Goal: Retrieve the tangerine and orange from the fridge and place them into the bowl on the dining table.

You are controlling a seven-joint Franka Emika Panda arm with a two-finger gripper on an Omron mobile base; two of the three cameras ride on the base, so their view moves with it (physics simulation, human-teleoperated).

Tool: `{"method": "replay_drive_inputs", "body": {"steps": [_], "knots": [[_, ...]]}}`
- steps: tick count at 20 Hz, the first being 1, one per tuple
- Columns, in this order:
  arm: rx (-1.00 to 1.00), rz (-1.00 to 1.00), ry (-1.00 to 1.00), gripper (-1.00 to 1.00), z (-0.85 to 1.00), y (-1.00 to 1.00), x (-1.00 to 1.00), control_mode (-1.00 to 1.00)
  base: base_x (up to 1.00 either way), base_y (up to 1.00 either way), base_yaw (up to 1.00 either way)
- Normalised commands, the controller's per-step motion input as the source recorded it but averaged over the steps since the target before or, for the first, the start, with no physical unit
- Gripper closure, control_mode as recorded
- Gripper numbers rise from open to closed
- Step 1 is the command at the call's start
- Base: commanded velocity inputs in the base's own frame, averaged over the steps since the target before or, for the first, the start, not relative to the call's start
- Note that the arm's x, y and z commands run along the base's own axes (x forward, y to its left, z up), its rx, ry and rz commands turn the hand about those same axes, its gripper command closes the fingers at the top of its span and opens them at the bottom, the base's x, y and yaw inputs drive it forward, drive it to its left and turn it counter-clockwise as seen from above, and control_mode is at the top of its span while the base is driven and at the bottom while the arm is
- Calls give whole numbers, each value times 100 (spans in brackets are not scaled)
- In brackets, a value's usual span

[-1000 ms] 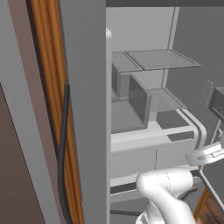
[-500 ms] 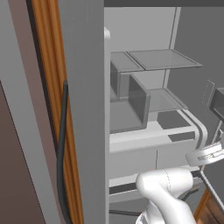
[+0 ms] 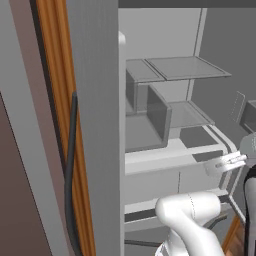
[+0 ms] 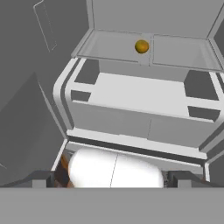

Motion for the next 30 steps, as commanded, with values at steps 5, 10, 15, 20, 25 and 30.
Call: {"method": "replay_drive_inputs", "body": {"steps": [5, 10, 15, 20, 25, 30], "knots": [[0, 0, 1, -100, -9, -2, 78, -100, 0, 0, 0], [0, 0, 0, -100, -19, 0, 59, -100, 0, 0, 0], [0, 0, 0, -100, -23, 0, 61, -100, 0, 0, 0], [0, 0, 0, -100, -6, 0, 73, -100, 0, 0, 0], [0, 0, 0, -100, 0, 0, 75, -100, 0, 0, 0], [0, 0, 0, -100, -3, 0, 69, -100, 0, 0, 0]]}}
